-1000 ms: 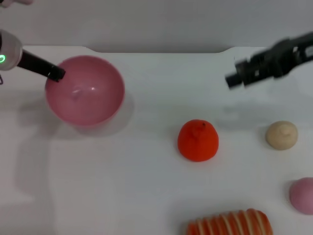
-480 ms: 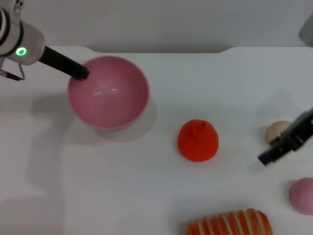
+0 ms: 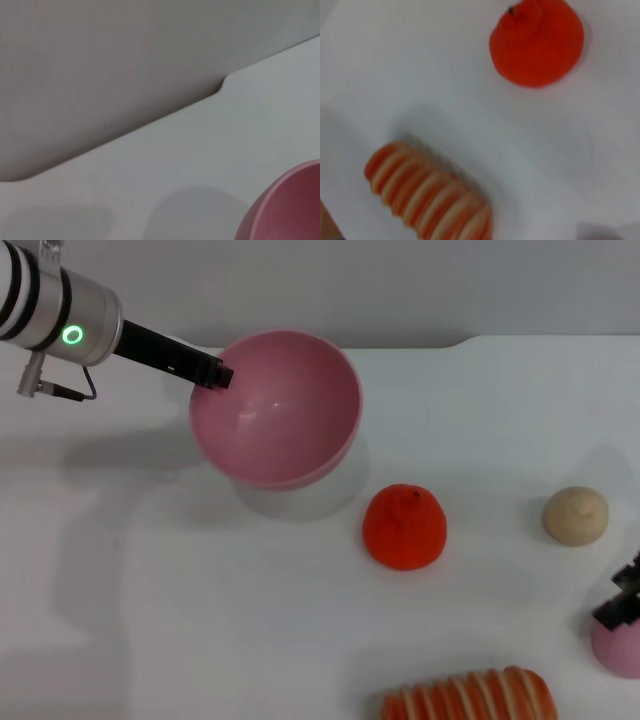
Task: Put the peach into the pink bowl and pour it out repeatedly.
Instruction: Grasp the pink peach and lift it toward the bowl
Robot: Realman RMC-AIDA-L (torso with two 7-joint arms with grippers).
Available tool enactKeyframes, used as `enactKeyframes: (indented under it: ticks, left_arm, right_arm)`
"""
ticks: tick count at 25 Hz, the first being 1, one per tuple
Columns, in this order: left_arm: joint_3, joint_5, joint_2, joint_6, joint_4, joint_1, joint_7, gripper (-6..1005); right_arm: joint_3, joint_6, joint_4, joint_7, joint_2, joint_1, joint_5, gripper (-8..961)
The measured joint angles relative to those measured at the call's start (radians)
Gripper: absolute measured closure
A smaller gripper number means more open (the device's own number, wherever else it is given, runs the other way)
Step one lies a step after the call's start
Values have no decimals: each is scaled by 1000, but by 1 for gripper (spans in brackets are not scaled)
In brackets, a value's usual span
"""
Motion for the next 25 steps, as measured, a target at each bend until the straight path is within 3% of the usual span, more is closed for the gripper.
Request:
enactKeyframes:
  ticks: [6,25]
  left_arm:
    - [0,-20,-2,-89,-41,1,14,951]
    - [15,-68,-3,-111,-50,-12,20,952]
  right_arm:
    - [-1,-36,-13,-1,0,1,-79,303]
    - [14,43,78,-43,3,-15,-147,303]
